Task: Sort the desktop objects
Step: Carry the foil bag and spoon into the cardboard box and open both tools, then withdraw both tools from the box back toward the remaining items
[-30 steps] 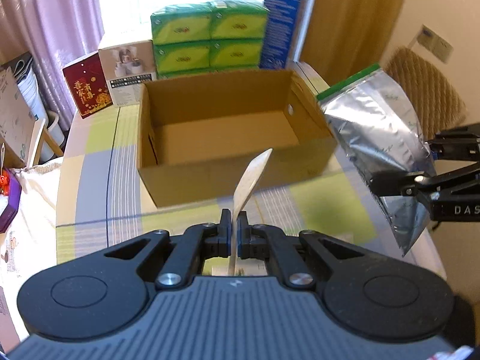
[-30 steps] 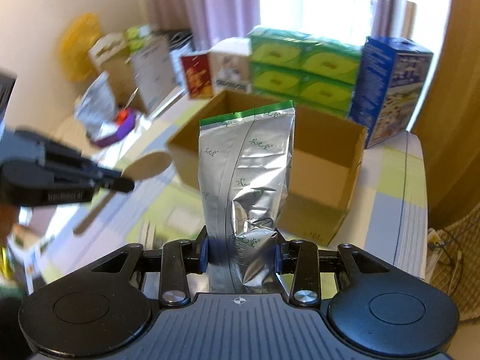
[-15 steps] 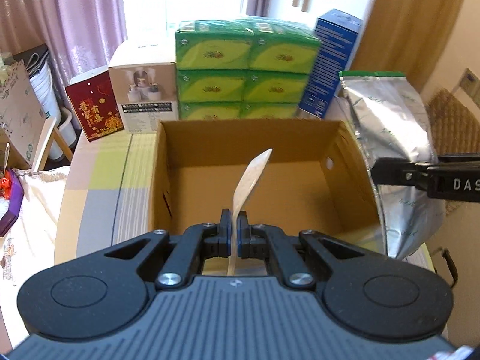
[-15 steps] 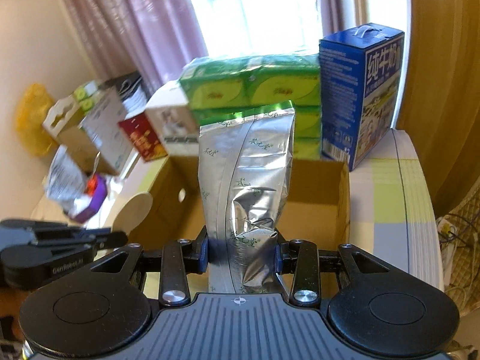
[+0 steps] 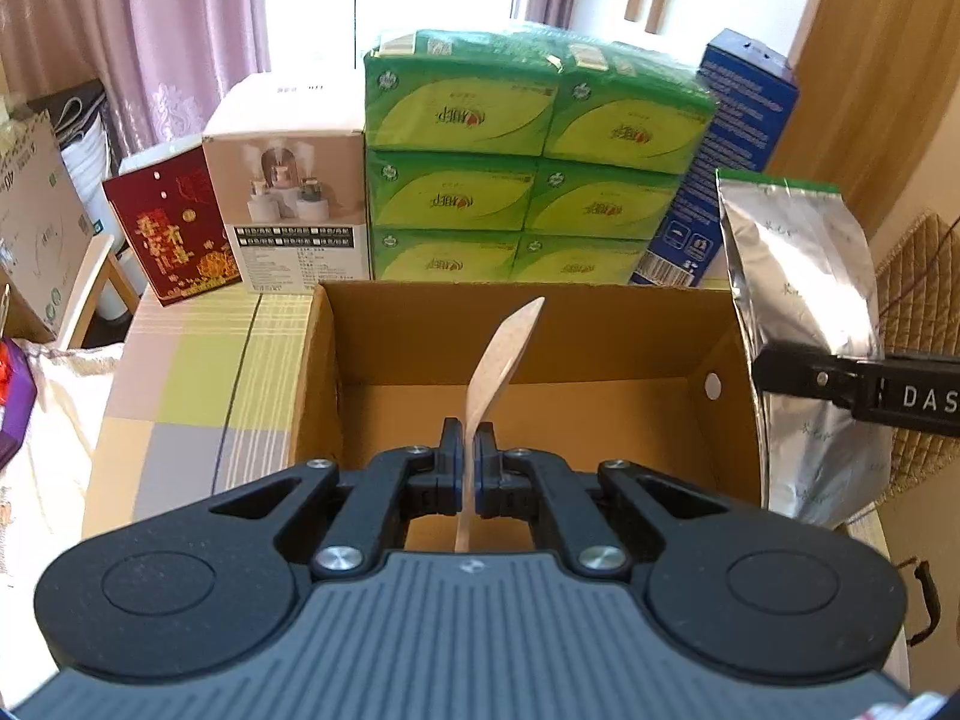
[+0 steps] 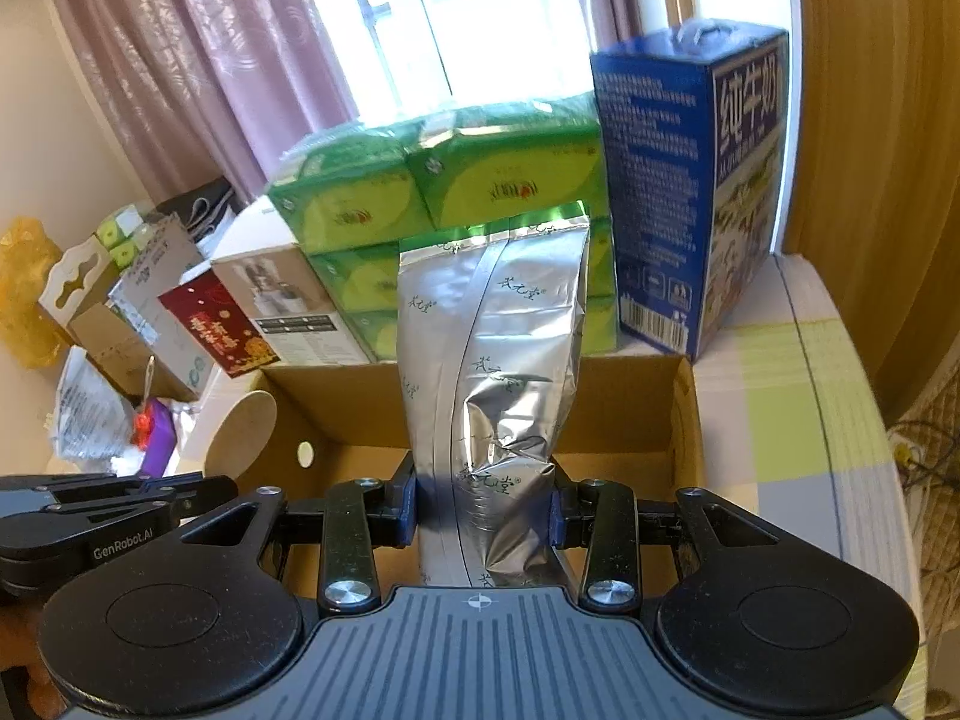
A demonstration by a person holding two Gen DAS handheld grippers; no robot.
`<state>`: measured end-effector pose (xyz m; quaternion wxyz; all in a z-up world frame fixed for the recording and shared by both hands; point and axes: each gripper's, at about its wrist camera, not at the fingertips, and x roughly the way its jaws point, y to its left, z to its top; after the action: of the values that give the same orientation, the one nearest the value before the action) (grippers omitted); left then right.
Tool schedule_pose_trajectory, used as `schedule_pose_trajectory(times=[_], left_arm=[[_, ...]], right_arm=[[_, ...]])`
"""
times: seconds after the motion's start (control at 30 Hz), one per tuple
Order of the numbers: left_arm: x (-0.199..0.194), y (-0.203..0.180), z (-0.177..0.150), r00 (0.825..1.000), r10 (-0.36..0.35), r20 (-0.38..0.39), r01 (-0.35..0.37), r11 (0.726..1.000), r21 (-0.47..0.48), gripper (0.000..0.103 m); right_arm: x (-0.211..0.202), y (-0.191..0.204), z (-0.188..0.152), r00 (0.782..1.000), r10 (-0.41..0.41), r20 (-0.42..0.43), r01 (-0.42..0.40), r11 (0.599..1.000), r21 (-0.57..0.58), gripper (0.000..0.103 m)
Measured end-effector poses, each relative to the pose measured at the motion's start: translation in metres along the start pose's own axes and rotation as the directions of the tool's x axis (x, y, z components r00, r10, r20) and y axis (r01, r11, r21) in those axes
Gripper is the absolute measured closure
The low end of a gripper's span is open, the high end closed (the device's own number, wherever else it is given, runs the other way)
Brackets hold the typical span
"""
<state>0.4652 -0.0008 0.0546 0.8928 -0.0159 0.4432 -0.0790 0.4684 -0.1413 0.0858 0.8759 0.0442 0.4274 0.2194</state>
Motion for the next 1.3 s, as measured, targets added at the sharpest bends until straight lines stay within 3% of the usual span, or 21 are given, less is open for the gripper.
schedule_pose_trajectory(times=[0.33,0.4,0.57,0.63,1.03,1.3], left_arm=[[0.037,0.006,-0.013,1.000,-0.021,-0.010,0.021,0.999,-0.033,0.101],[0.042,0.009,-0.014,0.999,-0.034,-0.013,0.033,0.998,-0.056,0.096],[0.044,0.011,-0.016,1.000,-0.030,-0.009,0.029,0.998,-0.047,0.093],[0.041,0.013,-0.017,0.999,-0.033,-0.006,0.032,0.998,-0.056,0.092],[-0.010,0.011,-0.027,1.000,-0.012,0.022,0.013,0.999,-0.039,0.080],[-0.068,0.002,-0.064,0.999,-0.019,0.039,0.020,1.000,-0.022,0.055]], right_arm=[[0.039,-0.015,-0.013,0.998,-0.022,-0.058,0.024,0.999,0.026,0.067],[0.045,-0.019,-0.016,0.997,-0.027,-0.069,0.030,0.999,0.033,0.067],[0.054,-0.026,-0.021,0.996,-0.023,-0.082,0.028,0.998,0.059,0.067],[0.053,-0.031,-0.022,0.998,-0.009,-0.065,0.015,0.996,0.091,0.057],[0.001,-0.022,-0.018,1.000,-0.024,-0.011,0.024,0.999,0.044,0.039],[-0.061,-0.013,-0.051,1.000,-0.020,-0.002,0.020,1.000,0.001,0.025]])
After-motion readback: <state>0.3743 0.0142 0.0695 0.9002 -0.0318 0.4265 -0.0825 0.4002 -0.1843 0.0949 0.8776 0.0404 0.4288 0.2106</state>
